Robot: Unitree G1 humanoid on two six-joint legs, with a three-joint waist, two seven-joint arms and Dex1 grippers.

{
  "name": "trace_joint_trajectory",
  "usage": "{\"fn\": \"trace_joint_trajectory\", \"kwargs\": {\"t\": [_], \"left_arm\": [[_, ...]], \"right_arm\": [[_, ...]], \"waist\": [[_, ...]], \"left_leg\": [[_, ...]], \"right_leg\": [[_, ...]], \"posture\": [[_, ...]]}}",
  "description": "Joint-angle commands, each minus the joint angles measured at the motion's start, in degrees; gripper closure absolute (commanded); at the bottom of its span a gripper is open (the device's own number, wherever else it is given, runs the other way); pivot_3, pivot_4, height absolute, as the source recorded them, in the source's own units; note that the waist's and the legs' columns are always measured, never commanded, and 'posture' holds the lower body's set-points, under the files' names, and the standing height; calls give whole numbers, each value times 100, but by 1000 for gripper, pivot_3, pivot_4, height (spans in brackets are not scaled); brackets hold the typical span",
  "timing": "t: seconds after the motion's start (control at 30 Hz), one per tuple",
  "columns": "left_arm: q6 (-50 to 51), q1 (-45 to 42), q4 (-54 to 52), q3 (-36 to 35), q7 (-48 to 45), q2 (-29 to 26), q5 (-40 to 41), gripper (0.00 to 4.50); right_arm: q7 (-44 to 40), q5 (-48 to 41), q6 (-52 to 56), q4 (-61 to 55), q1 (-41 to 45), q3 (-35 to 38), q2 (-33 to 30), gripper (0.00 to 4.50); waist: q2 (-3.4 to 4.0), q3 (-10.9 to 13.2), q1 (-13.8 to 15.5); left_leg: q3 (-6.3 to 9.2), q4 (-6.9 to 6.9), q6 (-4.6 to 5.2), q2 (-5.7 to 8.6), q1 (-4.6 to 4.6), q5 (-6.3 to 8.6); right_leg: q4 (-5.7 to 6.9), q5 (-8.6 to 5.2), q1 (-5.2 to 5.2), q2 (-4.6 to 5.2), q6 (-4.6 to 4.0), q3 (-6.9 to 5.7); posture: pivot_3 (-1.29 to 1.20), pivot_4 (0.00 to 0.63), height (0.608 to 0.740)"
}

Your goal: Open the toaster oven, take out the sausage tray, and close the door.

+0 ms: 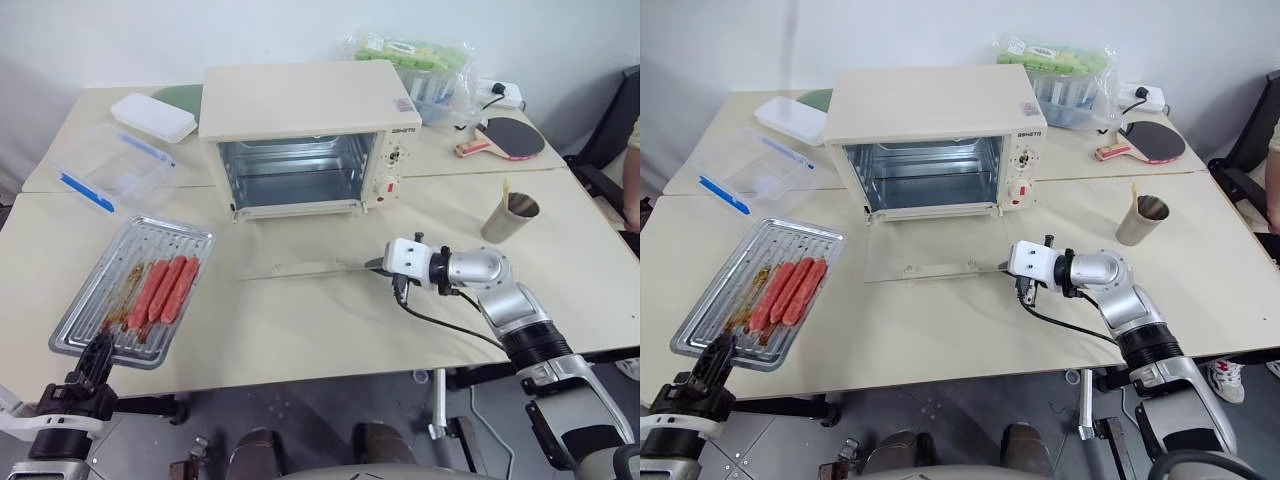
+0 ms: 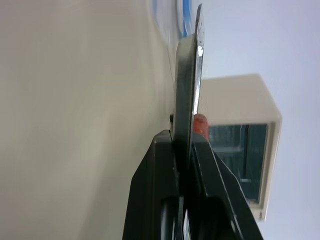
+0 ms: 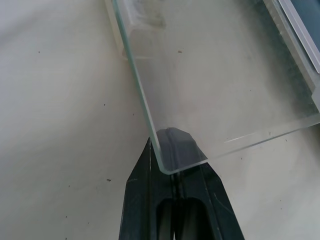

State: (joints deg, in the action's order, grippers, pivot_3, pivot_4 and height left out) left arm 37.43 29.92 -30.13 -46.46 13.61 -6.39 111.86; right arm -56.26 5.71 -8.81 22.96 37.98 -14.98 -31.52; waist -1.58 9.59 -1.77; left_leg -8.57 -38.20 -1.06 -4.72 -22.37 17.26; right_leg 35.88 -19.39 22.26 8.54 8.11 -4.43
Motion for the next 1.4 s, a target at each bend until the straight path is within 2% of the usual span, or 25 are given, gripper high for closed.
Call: {"fn": "trace_joint_trajectory", "kwargs": {"t": [0.03,0.27,0.43,0.6,0.77,0.9,1.03,1.2,1.4], "left_arm": [[15,69,-20,-204,-83,45,114,4500],[189,101,78,-195,-91,-15,114,4500],[449,-14,246,-70,-72,-203,114,4500],[973,-103,524,118,-183,-673,114,4500],[1473,-183,773,272,-474,-1168,114,4500],[2277,-694,1440,723,-786,-2122,114,4500],[2801,-1758,2433,1129,-773,-2782,114,4500],[3393,-2845,3382,1832,-788,-3277,114,4500],[3965,-4121,4225,2801,-888,-3631,113,4500]], "right_arm": [[-33,-213,201,-291,455,241,-7,4460],[-146,-355,474,-103,1280,418,-45,4460],[-171,-263,198,479,1875,348,-16,4460],[-91,-85,-322,1382,2524,271,42,4460],[-281,-172,-297,1418,2647,325,30,4460],[-1224,-812,1031,19,1968,372,-280,4460],[-1691,-1287,2106,-1438,948,455,-781,4460],[-1493,-1456,2769,-2301,380,608,-1027,4460],[-1217,-1506,3095,-2705,61,763,-1187,4460]], "waist": [[1,1,-1],[1,1,2],[2,1,7],[5,4,-7],[8,6,-18],[13,8,31],[15,10,91],[21,13,-2],[24,16,20]], "left_leg": [[0,0,0,0,-1,0],[1,1,4,-1,-3,7],[-1,0,5,-1,-4,10],[-4,0,5,-1,-6,11],[-4,5,1,-3,-7,13],[-2,8,1,-3,-7,13],[4,6,1,-3,-17,14],[0,14,-1,-3,-18,14],[-18,20,-5,-4,-16,13]], "right_leg": [[0,0,1,0,0,1],[-2,0,6,0,-1,3],[-3,0,7,1,-1,2],[-3,0,8,0,-1,2],[-1,-1,13,0,-1,4],[2,-1,14,-1,-1,2],[11,-2,13,-1,-4,-3],[12,-2,23,-1,-3,3],[12,-2,25,-6,-2,0]], "posture": [[0,150,740],[0,150,740],[0,150,740],[0,150,740],[0,150,740],[0,150,740],[0,150,740],[0,150,740],[0,150,740]]}}
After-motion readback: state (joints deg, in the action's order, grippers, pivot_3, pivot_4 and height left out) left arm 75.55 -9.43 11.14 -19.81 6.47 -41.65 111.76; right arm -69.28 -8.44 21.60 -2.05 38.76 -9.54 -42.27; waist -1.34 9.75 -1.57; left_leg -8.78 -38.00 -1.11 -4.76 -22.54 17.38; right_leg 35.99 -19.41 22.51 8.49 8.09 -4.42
